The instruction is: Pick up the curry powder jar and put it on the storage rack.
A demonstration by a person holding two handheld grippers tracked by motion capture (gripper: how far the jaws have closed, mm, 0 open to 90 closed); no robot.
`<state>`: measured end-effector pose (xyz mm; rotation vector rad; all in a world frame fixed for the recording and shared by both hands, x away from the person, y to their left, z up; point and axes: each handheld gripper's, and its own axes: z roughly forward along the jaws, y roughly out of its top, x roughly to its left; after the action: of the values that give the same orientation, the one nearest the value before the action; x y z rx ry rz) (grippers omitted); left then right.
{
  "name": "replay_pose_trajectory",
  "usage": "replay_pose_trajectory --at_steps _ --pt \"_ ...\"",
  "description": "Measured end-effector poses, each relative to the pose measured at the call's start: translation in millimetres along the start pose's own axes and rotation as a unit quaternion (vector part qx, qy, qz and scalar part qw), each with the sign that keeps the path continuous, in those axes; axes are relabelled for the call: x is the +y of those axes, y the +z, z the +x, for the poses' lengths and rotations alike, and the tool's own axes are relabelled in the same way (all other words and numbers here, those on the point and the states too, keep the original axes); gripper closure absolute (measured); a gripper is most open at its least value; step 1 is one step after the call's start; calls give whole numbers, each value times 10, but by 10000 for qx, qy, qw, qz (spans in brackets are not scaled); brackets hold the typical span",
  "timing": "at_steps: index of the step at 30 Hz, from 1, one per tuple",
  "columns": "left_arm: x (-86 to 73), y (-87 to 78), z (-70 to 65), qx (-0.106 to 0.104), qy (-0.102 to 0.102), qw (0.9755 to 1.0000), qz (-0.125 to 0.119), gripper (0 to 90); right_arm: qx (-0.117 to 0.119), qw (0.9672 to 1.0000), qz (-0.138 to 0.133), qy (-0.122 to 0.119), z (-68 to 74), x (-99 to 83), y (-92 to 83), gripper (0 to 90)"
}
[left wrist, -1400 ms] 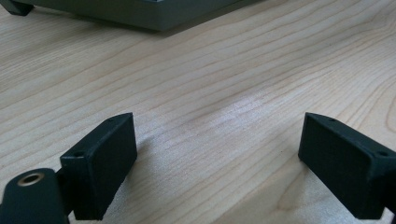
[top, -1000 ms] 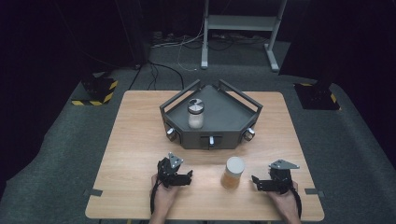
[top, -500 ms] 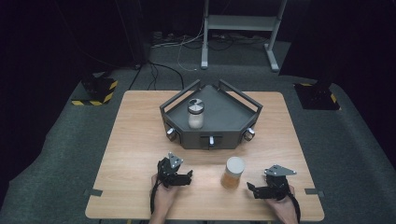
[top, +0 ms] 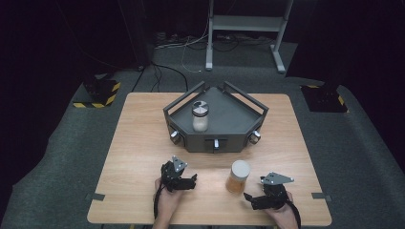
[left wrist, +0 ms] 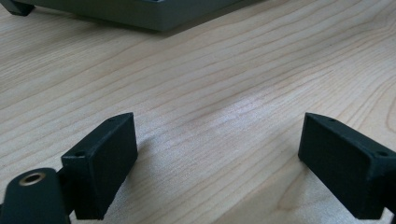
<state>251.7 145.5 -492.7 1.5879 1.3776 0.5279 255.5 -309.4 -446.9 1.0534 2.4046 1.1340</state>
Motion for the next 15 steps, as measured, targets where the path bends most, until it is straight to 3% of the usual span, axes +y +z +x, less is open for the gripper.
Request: replay_pose_trajectory --at_steps 15 --pt "-4 1 1 1 -16 10000 -19 119 293 9992 -227 -162 74 160 114 46"
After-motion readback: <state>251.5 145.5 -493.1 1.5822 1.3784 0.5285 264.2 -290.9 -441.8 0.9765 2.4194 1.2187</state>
